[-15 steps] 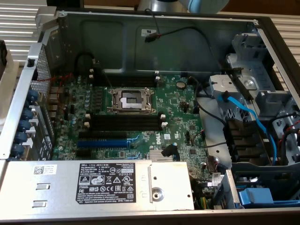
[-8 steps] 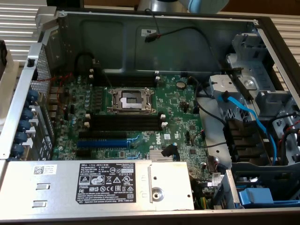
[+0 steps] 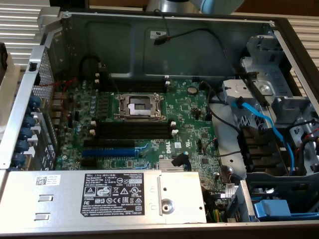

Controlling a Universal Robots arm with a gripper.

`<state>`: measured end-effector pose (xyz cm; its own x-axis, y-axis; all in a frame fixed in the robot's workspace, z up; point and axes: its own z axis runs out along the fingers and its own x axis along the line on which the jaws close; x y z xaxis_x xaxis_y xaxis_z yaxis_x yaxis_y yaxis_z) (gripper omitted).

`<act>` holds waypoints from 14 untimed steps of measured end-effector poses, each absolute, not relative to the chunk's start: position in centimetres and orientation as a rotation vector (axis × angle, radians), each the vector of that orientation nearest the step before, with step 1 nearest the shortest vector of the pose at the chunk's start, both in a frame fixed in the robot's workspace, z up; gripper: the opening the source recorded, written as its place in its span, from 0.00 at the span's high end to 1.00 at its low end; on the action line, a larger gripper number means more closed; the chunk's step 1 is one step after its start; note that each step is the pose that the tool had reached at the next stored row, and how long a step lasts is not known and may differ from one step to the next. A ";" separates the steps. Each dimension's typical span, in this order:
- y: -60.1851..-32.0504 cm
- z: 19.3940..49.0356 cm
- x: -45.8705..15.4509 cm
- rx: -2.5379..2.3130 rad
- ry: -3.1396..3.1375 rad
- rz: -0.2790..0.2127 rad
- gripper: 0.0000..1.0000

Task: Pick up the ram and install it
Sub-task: 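Pick up the ram and move it above insertion slot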

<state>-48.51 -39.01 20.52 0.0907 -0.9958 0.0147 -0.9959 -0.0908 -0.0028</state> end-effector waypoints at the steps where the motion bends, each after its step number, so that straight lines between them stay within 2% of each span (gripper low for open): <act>1: -39.0 20.5 -48.4 2.314 -2.112 0.019 0.75; 14: -39.0 20.3 -48.2 2.312 -2.111 0.015 0.75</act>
<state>-48.22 -39.02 20.30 0.0908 -0.9958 0.0145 -0.9959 -0.0908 0.0015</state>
